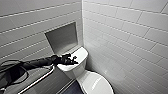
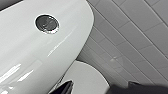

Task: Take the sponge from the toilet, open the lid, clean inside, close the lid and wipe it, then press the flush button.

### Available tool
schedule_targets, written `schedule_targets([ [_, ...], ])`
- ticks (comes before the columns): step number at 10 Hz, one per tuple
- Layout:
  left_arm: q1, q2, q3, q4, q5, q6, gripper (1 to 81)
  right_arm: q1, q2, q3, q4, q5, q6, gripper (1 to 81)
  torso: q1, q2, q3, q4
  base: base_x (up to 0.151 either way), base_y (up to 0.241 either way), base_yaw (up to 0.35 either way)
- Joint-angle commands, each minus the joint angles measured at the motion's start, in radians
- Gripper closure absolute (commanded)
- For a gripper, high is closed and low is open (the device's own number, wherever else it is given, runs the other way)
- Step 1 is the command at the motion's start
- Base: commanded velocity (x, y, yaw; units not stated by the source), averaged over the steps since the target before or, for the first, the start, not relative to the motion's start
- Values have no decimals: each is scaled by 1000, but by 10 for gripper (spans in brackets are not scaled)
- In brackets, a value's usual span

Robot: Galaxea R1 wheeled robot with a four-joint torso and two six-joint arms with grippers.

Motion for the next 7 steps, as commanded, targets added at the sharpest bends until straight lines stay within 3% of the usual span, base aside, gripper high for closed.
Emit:
schedule_targets([
  [1, -185, 75, -118, -12, 38, -14, 10, -14, -31, 30, -11, -49, 2, 811, 0, 0, 0, 0, 0, 0, 0],
  [7, -243, 224, -341, 3, 58, -28, 10, -14, -30, 30, -11, -46, 2, 811, 0, 0, 0, 0, 0, 0, 0],
])
